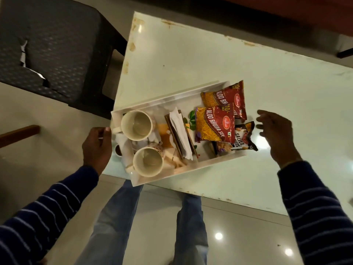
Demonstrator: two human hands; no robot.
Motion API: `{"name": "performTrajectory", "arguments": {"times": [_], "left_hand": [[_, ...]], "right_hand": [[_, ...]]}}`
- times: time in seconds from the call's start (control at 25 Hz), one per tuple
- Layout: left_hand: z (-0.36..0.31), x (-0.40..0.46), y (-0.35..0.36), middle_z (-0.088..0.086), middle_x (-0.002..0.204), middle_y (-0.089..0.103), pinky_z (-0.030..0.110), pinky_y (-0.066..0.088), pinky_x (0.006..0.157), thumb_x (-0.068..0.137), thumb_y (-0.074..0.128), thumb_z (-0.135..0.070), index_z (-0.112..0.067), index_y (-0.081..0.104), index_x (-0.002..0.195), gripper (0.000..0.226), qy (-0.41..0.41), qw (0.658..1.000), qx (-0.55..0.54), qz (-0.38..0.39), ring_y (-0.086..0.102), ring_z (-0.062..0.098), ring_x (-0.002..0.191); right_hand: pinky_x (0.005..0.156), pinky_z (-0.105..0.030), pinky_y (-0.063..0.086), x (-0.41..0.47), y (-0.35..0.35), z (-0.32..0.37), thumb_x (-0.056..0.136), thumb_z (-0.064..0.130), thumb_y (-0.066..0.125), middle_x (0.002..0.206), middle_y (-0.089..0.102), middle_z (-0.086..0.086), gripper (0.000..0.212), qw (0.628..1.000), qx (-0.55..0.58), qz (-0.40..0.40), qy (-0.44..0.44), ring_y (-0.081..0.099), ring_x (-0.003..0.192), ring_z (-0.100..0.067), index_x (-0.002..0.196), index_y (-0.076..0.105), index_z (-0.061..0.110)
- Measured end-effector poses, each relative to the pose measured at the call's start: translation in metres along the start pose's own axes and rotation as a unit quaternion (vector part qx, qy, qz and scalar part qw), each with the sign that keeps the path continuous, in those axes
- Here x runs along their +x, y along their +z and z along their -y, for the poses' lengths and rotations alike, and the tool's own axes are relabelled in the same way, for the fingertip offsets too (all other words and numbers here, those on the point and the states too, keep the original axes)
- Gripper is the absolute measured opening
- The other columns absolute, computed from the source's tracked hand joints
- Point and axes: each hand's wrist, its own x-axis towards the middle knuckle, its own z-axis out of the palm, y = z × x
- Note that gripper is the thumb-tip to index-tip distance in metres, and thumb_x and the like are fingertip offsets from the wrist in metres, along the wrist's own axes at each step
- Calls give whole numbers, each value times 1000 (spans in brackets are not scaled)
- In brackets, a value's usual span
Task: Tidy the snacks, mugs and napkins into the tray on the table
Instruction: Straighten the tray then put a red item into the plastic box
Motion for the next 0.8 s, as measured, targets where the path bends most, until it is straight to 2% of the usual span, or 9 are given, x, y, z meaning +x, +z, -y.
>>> {"name": "performTrajectory", "arguments": {"times": [0.04,0.12,0.2,0.32,0.44,0.52,0.6,0.68,0.8], "left_hand": [[4,-1,5,3,95,62,30,48,72,103,46,-32,-9,57,106,26,-9,1000,3,9,59,23,87],[9,-6,19,5,87,61,30,46,64,104,42,-32,-7,57,97,30,-20,999,-2,35,59,25,80],[11,-12,29,9,84,61,31,43,63,105,38,-33,-6,57,91,36,-16,999,12,43,57,25,77],[12,-20,41,4,84,60,31,41,65,105,34,-38,-9,58,90,41,-40,999,-10,18,53,18,74],[7,-22,44,-1,80,58,28,38,60,105,33,-43,-15,56,85,41,-56,997,-44,-13,49,8,68],[4,-24,44,-1,82,59,27,39,61,105,34,-40,-19,57,86,36,-47,996,-73,-16,48,6,67],[-10,-28,38,1,81,58,30,41,61,104,37,-40,-15,59,88,37,-38,994,-105,-9,48,11,65],[-32,-34,28,8,86,60,34,44,64,104,38,-39,-6,60,97,40,-20,993,-119,7,52,19,73],[-81,-51,18,3,83,61,31,45,65,104,39,-32,-14,63,92,32,15,990,-137,32,53,15,74]], "right_hand": [[90,-40,54,9,2,0,96,20,57,109,72,-13,26,997,25,60,36,68,105,-37,116,71,12],[93,-48,56,22,6,-1,93,22,61,106,73,-18,24,987,32,145,56,69,103,-38,111,74,12],[88,-46,58,31,9,-1,90,27,63,99,76,-15,22,980,21,193,51,72,96,-34,104,77,16],[76,-40,58,39,10,-5,92,35,63,91,77,-9,23,967,34,242,66,75,85,-26,96,78,18],[75,-40,59,41,13,-13,94,21,61,92,77,-8,17,964,32,260,38,73,82,-26,97,78,20],[74,-40,60,38,7,-14,95,20,62,93,77,-9,17,964,42,260,23,73,81,-25,97,78,19],[66,-35,60,32,-12,-7,95,23,62,90,78,-7,17,964,64,256,16,74,77,-23,93,79,20],[61,-30,59,22,-39,-1,95,25,63,88,78,-6,17,965,92,244,6,75,74,-23,91,79,21],[60,-31,59,1,-86,6,93,24,65,84,77,-7,16,968,128,215,11,74,72,-23,90,80,19]]}}
